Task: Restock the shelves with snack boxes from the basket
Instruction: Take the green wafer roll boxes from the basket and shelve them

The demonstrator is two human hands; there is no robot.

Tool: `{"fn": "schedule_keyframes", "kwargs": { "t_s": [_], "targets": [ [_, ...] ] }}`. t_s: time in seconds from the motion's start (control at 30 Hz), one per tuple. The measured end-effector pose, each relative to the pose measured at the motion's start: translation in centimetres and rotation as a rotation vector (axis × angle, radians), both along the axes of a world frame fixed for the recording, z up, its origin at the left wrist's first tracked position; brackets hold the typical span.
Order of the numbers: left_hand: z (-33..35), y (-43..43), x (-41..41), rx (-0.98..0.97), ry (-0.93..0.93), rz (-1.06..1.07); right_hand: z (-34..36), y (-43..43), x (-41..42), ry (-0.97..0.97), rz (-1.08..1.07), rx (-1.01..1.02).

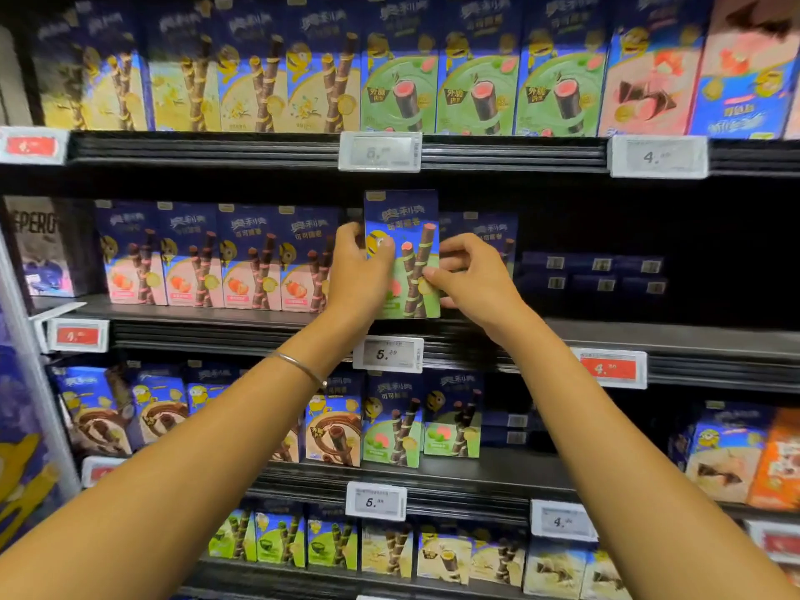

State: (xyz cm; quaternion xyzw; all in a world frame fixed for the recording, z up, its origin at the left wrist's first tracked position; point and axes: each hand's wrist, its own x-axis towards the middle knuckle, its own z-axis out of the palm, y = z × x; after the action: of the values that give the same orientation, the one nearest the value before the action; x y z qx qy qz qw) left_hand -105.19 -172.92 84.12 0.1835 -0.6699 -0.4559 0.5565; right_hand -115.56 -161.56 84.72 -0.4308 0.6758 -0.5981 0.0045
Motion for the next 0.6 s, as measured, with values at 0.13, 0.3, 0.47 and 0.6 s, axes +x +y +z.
{"fn": "schedule_keyframes", "kwargs": {
  "t_s": [0.13, 0.3, 0.47, 0.6],
  "targets": [
    [0.4, 0.1, -1.5, -0.404, -0.396, 0.161, -0.5, 0.8, -3.2, -0.046, -0.159, -0.004],
    [2.1, -0.5, -2.6, -0.768, -0.709, 0.492, -1.6, 0.5, -5.2, -0.009, -0.352, 0.097],
    [3.2, -1.8, -3.3, -0.829, -0.823, 0.412, -1.1, -0.4, -5.5, 0.066, -0.407, 0.192],
    [3.6, -2.3, -3.6, -0.881, -0.847, 0.393, -0.8, -1.1, -5.3, 0.115, -0.412, 0.253]
  ]
}}
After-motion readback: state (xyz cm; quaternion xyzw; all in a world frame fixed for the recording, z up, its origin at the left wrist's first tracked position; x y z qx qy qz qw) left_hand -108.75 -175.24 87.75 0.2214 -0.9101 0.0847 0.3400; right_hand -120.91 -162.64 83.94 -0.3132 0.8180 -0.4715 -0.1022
